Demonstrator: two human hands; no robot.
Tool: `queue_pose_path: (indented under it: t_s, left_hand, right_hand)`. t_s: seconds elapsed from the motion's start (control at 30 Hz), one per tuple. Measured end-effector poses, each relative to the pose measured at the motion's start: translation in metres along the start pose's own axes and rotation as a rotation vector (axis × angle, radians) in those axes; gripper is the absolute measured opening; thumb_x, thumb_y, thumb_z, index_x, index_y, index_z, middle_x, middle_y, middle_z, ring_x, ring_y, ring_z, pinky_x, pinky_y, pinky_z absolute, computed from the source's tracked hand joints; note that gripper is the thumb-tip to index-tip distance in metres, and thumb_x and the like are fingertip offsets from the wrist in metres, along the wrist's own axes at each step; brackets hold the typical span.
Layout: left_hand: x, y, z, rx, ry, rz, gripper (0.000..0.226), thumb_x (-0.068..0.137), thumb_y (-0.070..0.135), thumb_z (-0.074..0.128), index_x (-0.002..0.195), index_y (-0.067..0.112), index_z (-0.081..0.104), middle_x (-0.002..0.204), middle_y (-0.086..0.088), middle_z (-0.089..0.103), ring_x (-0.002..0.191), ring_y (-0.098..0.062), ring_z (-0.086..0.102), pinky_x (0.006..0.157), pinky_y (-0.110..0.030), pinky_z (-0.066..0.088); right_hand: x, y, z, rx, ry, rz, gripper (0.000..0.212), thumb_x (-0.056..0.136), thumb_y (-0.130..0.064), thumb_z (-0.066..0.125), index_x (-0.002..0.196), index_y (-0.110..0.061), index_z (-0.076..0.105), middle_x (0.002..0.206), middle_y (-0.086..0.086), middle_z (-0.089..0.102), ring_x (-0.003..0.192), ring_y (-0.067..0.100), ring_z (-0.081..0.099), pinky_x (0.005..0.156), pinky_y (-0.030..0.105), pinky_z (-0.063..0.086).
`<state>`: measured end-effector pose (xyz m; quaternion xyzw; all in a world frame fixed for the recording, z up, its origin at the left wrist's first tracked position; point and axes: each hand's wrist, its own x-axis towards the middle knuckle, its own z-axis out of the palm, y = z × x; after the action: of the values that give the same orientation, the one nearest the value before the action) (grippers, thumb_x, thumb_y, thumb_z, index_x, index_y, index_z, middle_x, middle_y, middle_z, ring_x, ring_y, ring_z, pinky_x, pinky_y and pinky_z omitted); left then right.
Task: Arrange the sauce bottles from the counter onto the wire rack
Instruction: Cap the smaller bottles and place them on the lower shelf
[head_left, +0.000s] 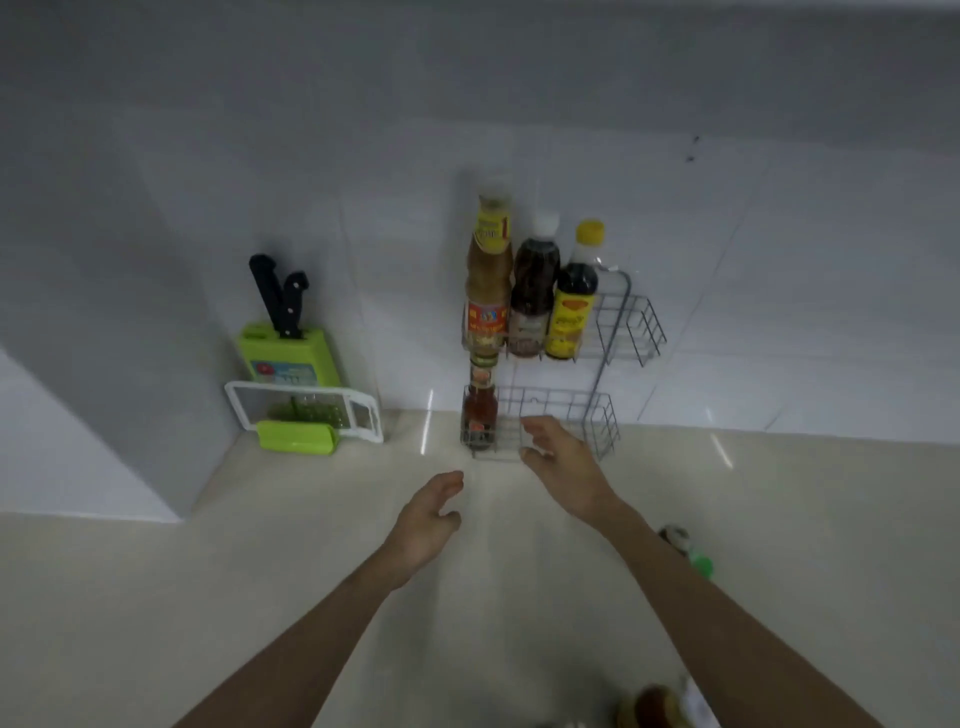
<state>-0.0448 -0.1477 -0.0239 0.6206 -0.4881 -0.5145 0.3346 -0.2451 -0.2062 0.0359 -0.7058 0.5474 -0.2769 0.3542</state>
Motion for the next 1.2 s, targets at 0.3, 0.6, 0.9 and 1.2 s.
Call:
queue_pose_path:
  t_s: [0.3,0.6,0.9,1.2]
  left_hand:
    - [-0.126,-0.025,0.059,0.155,-0.521,0.062,0.078,0.071,-0.011,0.047,0.142,0.021,0.045,0.146,0.010,0.045,0.137,0.001,0.037,0.107,-0.011,0.029]
    - [-0.170,-0.045,0.115,0.010,-0.452,0.068,0.020,0.078,0.024,0.074,0.095,0.029,0.065,0.092,-0.001,0.064,0.086,-0.014,0.061,0.078,-0.028,0.051]
    - [-0.154,-0.020,0.123,-0.101,-0.226,0.079,0.028,0.077,0.028,0.071,0.096,0.010,0.064,0.095,-0.010,0.070,0.097,-0.022,0.067,0.089,-0.035,0.052]
    - [-0.136,0.072,0.075,-0.174,-0.284,0.188,0.005,0.063,0.001,0.061,0.060,-0.001,0.057,0.061,-0.017,0.061,0.059,-0.025,0.057,0.064,-0.028,0.050]
  right_hand:
    - [-0.146,-0.006,-0.020,-0.145,-0.154,-0.222,0.011,0.090,-0.023,0.064,0.097,-0.020,0.073,0.095,-0.011,0.071,0.087,0.001,0.064,0.077,0.012,0.049]
    - [-0.214,-0.004,-0.022,-0.273,-0.328,-0.326,0.033,0.073,-0.054,0.073,0.089,-0.027,0.063,0.083,-0.011,0.058,0.077,0.008,0.057,0.065,0.017,0.045]
    - [-0.191,-0.018,-0.032,-0.324,-0.293,-0.400,0.028,0.089,-0.025,0.066,0.117,-0.025,0.068,0.107,-0.006,0.067,0.097,0.011,0.056,0.084,0.025,0.047]
    - [-0.122,-0.101,-0.087,-0.110,-0.582,-0.377,0.031,0.088,0.000,0.062,0.112,-0.017,0.072,0.122,-0.005,0.068,0.116,0.003,0.059,0.098,0.024,0.049]
